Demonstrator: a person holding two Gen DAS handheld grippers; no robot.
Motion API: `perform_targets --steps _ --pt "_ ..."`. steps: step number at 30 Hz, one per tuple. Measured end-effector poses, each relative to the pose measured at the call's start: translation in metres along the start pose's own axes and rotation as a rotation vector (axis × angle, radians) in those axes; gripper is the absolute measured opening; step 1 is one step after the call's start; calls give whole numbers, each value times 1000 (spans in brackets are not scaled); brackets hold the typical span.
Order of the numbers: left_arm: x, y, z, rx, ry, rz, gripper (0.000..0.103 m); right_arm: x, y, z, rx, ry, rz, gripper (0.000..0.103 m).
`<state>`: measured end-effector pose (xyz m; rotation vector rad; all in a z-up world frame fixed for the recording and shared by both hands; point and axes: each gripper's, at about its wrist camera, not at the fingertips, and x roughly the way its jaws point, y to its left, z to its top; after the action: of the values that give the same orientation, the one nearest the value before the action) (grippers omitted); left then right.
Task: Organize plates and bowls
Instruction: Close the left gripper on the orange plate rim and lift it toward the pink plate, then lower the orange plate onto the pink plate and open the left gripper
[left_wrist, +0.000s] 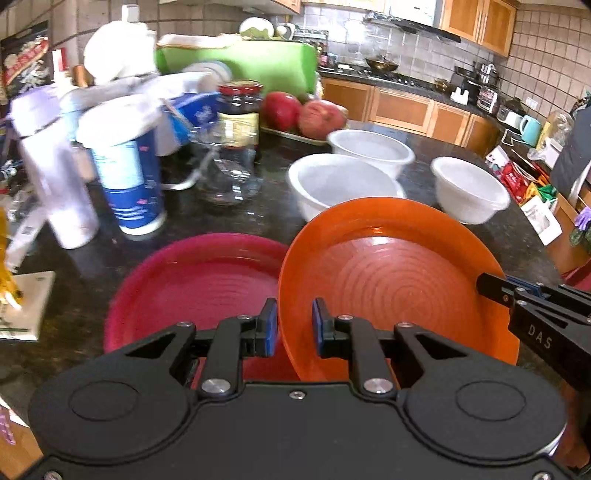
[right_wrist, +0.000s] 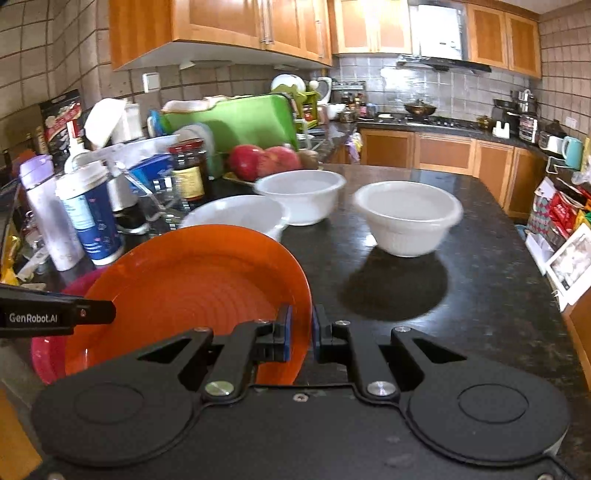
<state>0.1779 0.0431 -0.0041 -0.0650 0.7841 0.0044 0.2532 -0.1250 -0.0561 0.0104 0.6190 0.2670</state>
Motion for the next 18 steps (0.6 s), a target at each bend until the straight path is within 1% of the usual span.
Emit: perform_targets --steps 7,11,18 --pt "-8 42 -2 -21 -9 21 25 7 46 4 -28 9 24 13" --pt "-8 64 -3 -36 4 23 25 14 68 4 -39 23 24 13" --pt "-3 88 -3 -30 16 21 26 24 89 4 -29 41 1 13"
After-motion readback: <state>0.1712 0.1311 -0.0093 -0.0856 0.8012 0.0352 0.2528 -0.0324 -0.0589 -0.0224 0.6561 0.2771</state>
